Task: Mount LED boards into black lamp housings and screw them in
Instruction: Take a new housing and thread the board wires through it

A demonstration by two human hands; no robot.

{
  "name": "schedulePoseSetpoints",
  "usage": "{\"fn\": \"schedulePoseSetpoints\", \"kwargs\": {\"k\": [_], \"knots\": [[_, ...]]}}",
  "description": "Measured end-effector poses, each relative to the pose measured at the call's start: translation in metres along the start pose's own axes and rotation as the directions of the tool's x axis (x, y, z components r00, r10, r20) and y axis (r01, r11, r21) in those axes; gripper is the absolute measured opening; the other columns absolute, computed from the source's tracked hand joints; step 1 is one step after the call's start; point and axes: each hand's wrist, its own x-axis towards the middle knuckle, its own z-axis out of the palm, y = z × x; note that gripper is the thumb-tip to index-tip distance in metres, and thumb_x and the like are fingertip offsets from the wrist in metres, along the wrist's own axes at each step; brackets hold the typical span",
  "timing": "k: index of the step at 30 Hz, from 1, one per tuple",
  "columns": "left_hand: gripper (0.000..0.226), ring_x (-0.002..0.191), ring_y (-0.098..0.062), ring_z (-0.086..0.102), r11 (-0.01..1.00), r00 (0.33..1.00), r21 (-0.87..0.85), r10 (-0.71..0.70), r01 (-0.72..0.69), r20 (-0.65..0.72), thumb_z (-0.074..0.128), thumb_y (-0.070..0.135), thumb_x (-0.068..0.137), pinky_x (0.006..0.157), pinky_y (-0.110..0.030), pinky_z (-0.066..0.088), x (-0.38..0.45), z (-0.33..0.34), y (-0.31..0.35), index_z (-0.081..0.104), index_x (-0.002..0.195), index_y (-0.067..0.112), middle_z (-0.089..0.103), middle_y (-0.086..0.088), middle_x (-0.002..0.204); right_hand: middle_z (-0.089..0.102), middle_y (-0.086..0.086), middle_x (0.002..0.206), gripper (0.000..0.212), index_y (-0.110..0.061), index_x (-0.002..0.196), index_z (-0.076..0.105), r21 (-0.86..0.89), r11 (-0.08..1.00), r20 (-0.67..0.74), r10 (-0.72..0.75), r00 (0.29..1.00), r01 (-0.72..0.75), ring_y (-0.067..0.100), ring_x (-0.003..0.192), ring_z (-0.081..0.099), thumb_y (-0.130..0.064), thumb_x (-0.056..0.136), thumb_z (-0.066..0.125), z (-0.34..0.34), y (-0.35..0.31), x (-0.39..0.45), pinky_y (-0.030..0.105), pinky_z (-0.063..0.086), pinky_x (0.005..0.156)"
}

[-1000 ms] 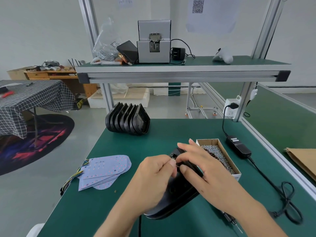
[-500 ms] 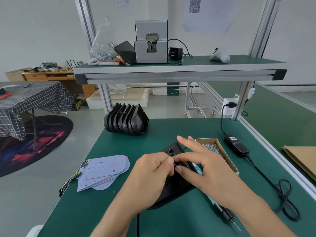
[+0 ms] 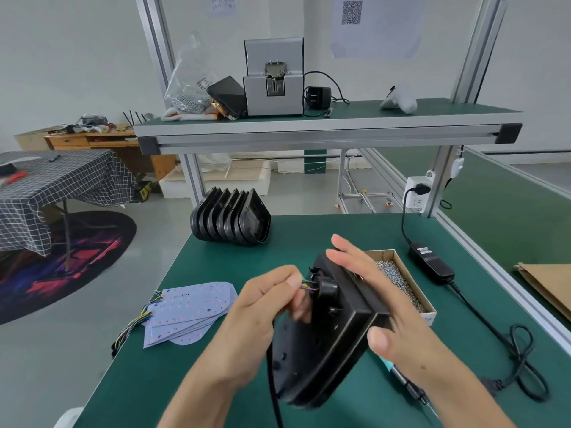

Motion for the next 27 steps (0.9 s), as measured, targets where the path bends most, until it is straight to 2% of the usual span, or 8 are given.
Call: {"fn": "schedulePoseSetpoints", "kwargs": {"k": [3,5,7,11,15,18,22,27], "knots": [[0.034,0.077,-0.022,0.052,0.983,1.000,-0.182,-0.021,0.021,0.005,0.055,0.033,0.094,0.081,-0.031,0.044,0.000,0.004,-0.006,0.050,0.066,0.016,0.056,-0.003,0.071,0.035,0.009,0.166,0.103,-0.032,0.159,0.039,0.109,0.994,-0.043,0.036,0.998,-0.031,0.043,0.150,0.037,-0.078,0.074,0.076,0.012,0.001,0.006,0.065,0.037,0.117],[0.033,0.077,-0.024,0.058,0.980,0.999,-0.197,-0.027,0.022,-0.020,0.056,0.034,0.093,0.081,-0.028,0.049,-0.002,0.002,-0.008,0.055,0.065,0.017,0.061,-0.006,0.071,0.055,0.013,0.147,0.098,-0.028,0.157,0.041,0.104,0.994,-0.102,0.023,0.995,-0.012,0.040,0.133,0.055,-0.075,0.077,0.076,0.017,0.000,0.008,0.055,0.049,0.109],[0.035,0.078,-0.024,0.063,0.999,0.997,-0.026,-0.028,0.026,-0.065,0.057,0.039,0.093,0.081,-0.030,0.052,-0.004,0.000,-0.008,0.062,0.071,0.012,0.067,-0.008,0.074,0.063,0.013,0.131,0.093,-0.025,0.153,0.044,0.073,0.997,-0.165,0.017,0.986,-0.005,0.039,0.120,0.061,-0.074,0.080,0.074,0.021,-0.002,0.010,0.046,0.053,0.103],[0.015,0.078,-0.017,0.071,0.974,0.987,0.226,0.057,-0.022,-0.153,0.066,0.040,0.093,0.078,-0.024,0.055,-0.008,0.002,-0.007,0.074,0.099,0.029,0.076,-0.001,0.086,0.046,0.006,0.156,0.080,-0.033,0.143,0.056,-0.011,1.000,-0.247,-0.018,0.969,0.015,0.022,0.141,0.050,-0.079,0.079,0.068,0.027,-0.005,0.012,0.021,0.046,0.103],[0.018,0.069,-0.014,0.070,0.989,0.970,0.145,0.061,-0.027,-0.236,0.077,0.031,0.087,0.068,-0.020,0.054,-0.012,0.010,-0.008,0.080,0.104,0.031,0.079,0.000,0.088,0.046,0.008,0.156,0.087,-0.024,0.143,0.056,-0.023,0.998,-0.274,-0.059,0.960,0.055,0.027,0.146,0.044,-0.080,0.077,0.068,0.031,-0.010,0.014,0.033,0.045,0.110],[0.027,0.074,-0.007,0.070,0.998,0.966,0.045,0.044,-0.034,-0.253,0.081,0.026,0.082,0.069,-0.012,0.051,-0.014,0.016,-0.009,0.081,0.109,0.030,0.080,0.002,0.094,0.049,0.012,0.152,0.075,-0.027,0.144,0.057,-0.024,0.997,-0.293,-0.081,0.953,0.077,0.032,0.144,0.045,-0.059,0.078,0.070,0.032,-0.011,0.013,0.050,0.041,0.116],[0.027,0.101,-0.012,0.075,0.997,0.967,0.009,0.071,-0.071,-0.245,0.085,0.023,0.081,0.087,-0.018,0.055,-0.014,0.016,-0.010,0.081,0.106,0.030,0.080,0.000,0.109,0.051,0.008,0.150,0.070,-0.038,0.145,0.055,-0.012,0.999,-0.244,-0.045,0.969,0.044,0.025,0.141,0.048,-0.056,0.078,0.068,0.033,-0.015,0.013,0.025,0.043,0.107],[0.029,0.095,-0.021,0.076,0.985,0.958,0.116,0.153,-0.129,-0.241,0.083,0.036,0.077,0.086,-0.030,0.061,-0.010,0.010,-0.004,0.081,0.106,0.039,0.081,0.005,0.104,0.056,0.013,0.136,0.087,-0.041,0.148,0.052,0.039,0.999,-0.211,0.030,0.977,-0.023,0.028,0.121,0.060,-0.081,0.073,0.071,0.031,-0.024,0.019,0.025,0.048,0.100]]}}
